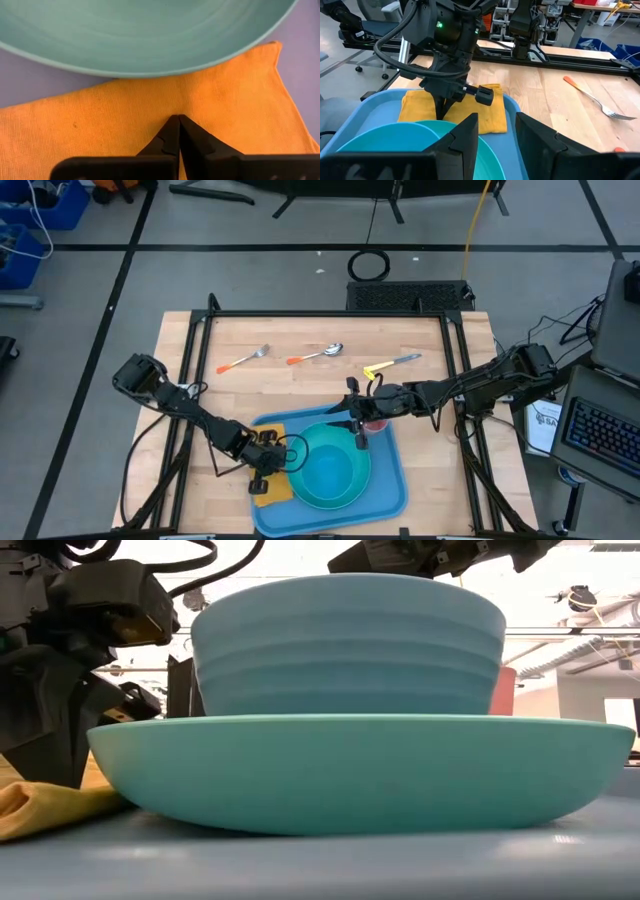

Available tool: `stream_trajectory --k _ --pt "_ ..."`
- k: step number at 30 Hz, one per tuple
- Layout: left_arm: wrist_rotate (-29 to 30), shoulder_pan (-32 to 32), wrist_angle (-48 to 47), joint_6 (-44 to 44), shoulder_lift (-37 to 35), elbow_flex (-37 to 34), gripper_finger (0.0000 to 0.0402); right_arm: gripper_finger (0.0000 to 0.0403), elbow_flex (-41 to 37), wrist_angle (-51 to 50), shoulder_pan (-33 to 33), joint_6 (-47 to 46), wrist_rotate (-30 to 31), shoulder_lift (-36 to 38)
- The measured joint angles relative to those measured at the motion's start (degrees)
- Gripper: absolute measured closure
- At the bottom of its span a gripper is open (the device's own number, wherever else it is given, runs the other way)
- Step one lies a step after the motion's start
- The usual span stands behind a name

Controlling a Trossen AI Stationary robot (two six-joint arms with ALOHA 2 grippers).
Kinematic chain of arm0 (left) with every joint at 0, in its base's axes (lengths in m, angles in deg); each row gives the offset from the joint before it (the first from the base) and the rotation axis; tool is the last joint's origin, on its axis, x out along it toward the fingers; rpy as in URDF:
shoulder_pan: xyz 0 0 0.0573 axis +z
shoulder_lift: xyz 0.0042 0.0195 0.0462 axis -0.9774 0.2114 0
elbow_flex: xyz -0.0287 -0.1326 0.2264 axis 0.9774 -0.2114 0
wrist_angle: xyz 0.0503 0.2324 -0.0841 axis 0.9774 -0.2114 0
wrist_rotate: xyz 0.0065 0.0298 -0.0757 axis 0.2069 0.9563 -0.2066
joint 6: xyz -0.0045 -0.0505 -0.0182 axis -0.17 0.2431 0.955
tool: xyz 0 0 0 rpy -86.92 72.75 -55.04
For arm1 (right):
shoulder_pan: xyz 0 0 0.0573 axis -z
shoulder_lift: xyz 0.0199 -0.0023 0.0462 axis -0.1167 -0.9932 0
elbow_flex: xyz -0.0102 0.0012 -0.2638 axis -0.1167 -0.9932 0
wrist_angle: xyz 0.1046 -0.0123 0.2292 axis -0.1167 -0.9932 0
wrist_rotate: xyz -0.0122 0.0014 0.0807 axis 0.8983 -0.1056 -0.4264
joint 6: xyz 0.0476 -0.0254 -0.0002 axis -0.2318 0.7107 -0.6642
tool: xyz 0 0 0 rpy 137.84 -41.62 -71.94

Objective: Set up tray
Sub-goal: Put the napkin on the serving tray to the left of the plate

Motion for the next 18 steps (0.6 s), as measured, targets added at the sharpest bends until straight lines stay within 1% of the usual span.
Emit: stream_trajectory --k 6,13,18 --pt "0.2 -0.2 0.5 -1.5 0.0 0.0 0.0383 0.028 0.0 0.0 0.0 0.0 0.0 0.0" --pt "1.5 -1.2 1.7 -2.8 0.1 -0.1 0.0397 0.028 0.0 0.0 0.0 0.0 0.0 0.0" --pt "1.0 -1.5 1.8 -2.8 0.1 -0.1 0.0383 0.028 0.0 0.0 0.0 0.0 0.0 0.0"
